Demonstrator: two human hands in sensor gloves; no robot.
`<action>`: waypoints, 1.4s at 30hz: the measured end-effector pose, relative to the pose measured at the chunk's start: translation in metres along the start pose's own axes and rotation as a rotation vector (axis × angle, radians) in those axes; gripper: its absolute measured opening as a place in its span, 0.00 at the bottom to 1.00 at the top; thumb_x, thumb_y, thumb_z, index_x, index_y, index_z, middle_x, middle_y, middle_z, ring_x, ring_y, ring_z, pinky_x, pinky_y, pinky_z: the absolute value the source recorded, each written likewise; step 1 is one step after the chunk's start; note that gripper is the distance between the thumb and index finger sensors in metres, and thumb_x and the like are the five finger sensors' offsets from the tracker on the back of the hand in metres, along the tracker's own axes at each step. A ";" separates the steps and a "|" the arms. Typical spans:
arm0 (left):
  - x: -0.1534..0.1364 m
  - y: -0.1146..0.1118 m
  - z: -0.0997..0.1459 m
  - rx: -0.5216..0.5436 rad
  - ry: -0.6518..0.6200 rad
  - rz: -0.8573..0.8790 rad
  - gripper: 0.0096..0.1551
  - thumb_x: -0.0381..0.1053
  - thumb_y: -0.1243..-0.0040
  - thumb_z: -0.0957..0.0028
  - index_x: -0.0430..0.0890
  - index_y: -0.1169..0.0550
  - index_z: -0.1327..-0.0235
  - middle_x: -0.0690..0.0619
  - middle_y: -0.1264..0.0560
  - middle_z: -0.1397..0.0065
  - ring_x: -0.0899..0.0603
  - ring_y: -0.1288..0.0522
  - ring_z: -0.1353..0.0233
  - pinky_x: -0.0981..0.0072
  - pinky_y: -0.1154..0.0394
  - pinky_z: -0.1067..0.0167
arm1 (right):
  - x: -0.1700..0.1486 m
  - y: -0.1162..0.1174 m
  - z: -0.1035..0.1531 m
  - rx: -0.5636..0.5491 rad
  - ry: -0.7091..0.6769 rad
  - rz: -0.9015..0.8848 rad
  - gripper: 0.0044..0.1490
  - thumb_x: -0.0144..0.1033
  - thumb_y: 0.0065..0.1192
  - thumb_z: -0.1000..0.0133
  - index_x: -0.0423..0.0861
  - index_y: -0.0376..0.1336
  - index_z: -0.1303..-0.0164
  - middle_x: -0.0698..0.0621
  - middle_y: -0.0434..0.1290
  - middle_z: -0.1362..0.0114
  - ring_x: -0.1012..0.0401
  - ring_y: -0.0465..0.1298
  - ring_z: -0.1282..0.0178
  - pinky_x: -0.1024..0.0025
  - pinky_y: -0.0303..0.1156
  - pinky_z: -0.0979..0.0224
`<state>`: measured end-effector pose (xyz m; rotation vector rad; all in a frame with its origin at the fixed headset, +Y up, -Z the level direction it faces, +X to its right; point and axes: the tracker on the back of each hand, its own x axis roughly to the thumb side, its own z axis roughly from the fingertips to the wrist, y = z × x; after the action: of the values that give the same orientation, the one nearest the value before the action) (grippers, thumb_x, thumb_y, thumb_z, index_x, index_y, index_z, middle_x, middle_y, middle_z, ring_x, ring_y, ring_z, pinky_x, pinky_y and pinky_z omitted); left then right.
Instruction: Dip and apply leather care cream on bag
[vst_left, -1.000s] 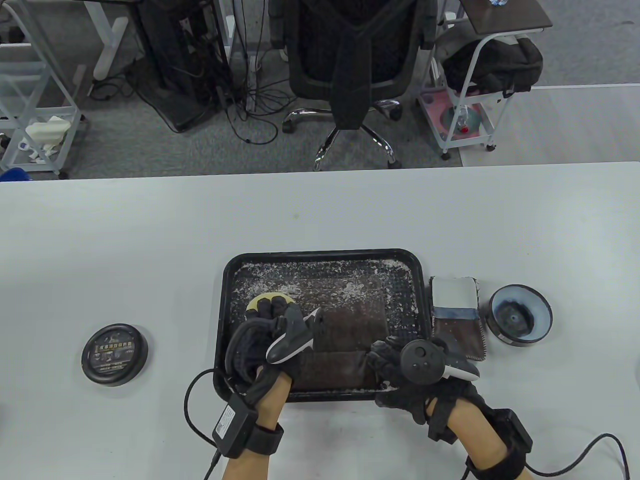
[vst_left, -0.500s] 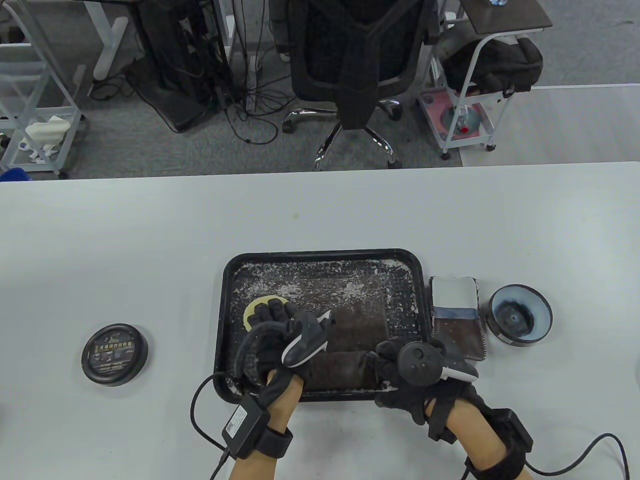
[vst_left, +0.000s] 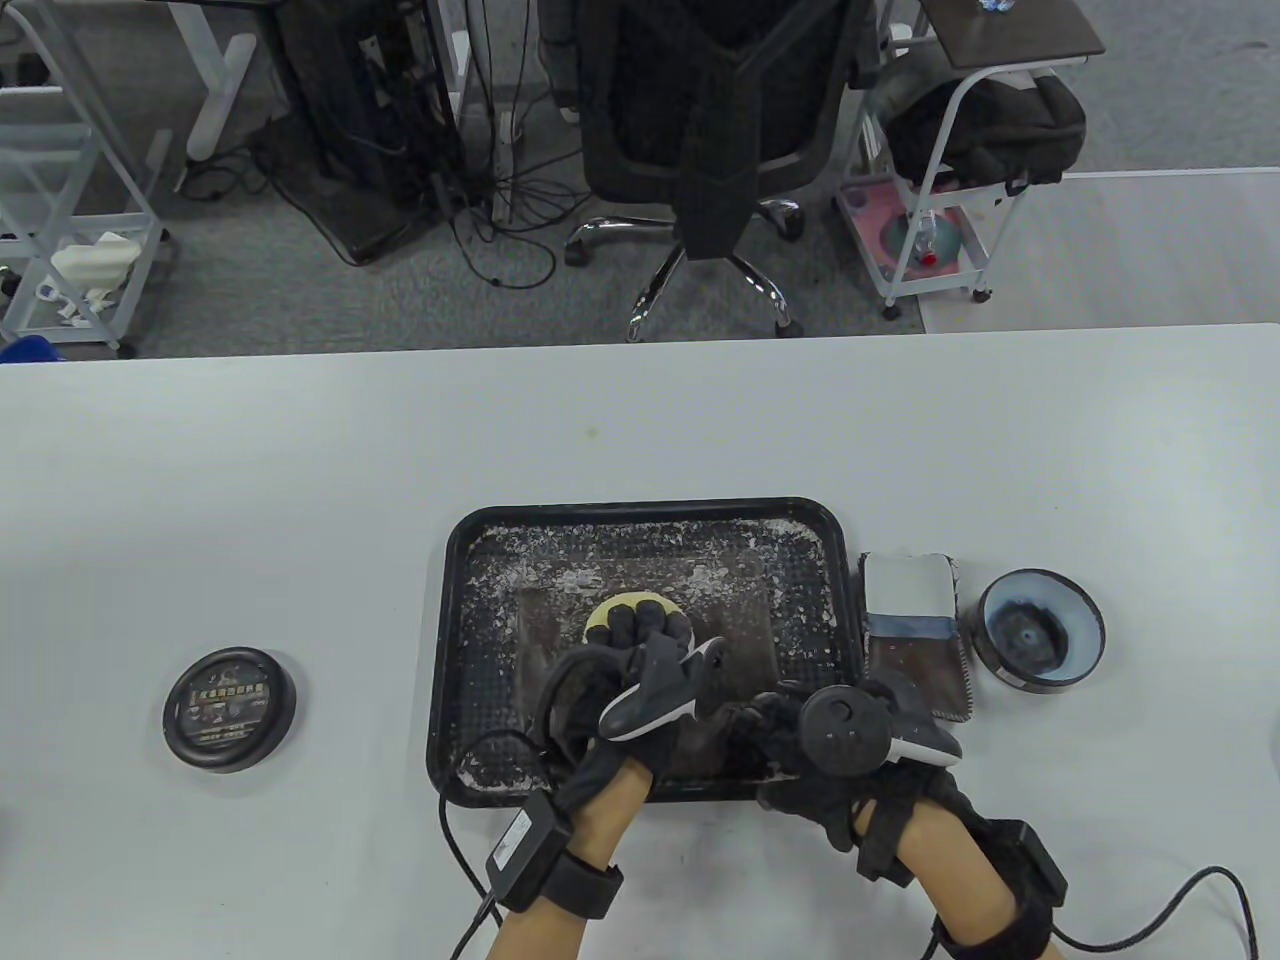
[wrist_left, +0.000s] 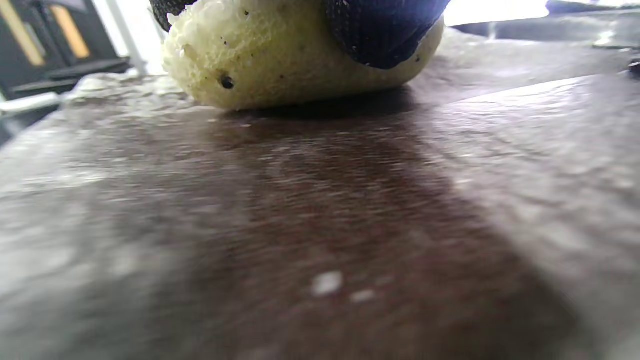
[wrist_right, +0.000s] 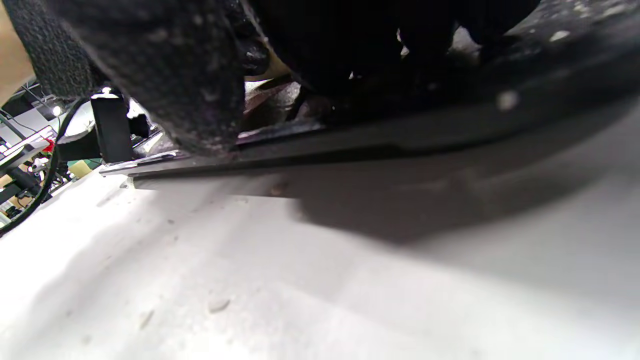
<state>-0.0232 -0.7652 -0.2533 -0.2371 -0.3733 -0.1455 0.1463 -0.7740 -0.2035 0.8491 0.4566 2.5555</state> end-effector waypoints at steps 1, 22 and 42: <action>0.003 0.000 -0.001 -0.002 -0.019 0.001 0.34 0.44 0.43 0.47 0.54 0.37 0.24 0.44 0.40 0.19 0.34 0.36 0.21 0.43 0.35 0.28 | -0.001 0.000 0.001 0.000 0.003 -0.003 0.43 0.41 0.79 0.48 0.34 0.65 0.27 0.29 0.63 0.23 0.30 0.58 0.23 0.34 0.60 0.27; 0.047 0.001 -0.005 -0.013 -0.302 0.101 0.34 0.42 0.42 0.47 0.61 0.35 0.27 0.53 0.43 0.18 0.40 0.43 0.17 0.46 0.43 0.24 | -0.003 -0.003 0.004 0.030 0.055 -0.018 0.40 0.41 0.78 0.47 0.39 0.65 0.27 0.36 0.63 0.22 0.36 0.58 0.22 0.37 0.58 0.27; -0.026 -0.013 0.033 -0.077 -0.253 -0.010 0.33 0.42 0.41 0.48 0.63 0.34 0.29 0.55 0.42 0.19 0.43 0.42 0.18 0.45 0.41 0.25 | -0.004 -0.005 0.001 0.014 0.089 -0.020 0.36 0.41 0.75 0.45 0.40 0.67 0.29 0.37 0.65 0.22 0.37 0.61 0.22 0.37 0.61 0.28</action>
<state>-0.0612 -0.7666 -0.2305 -0.3312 -0.6207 -0.1398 0.1510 -0.7711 -0.2066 0.7341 0.5081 2.5819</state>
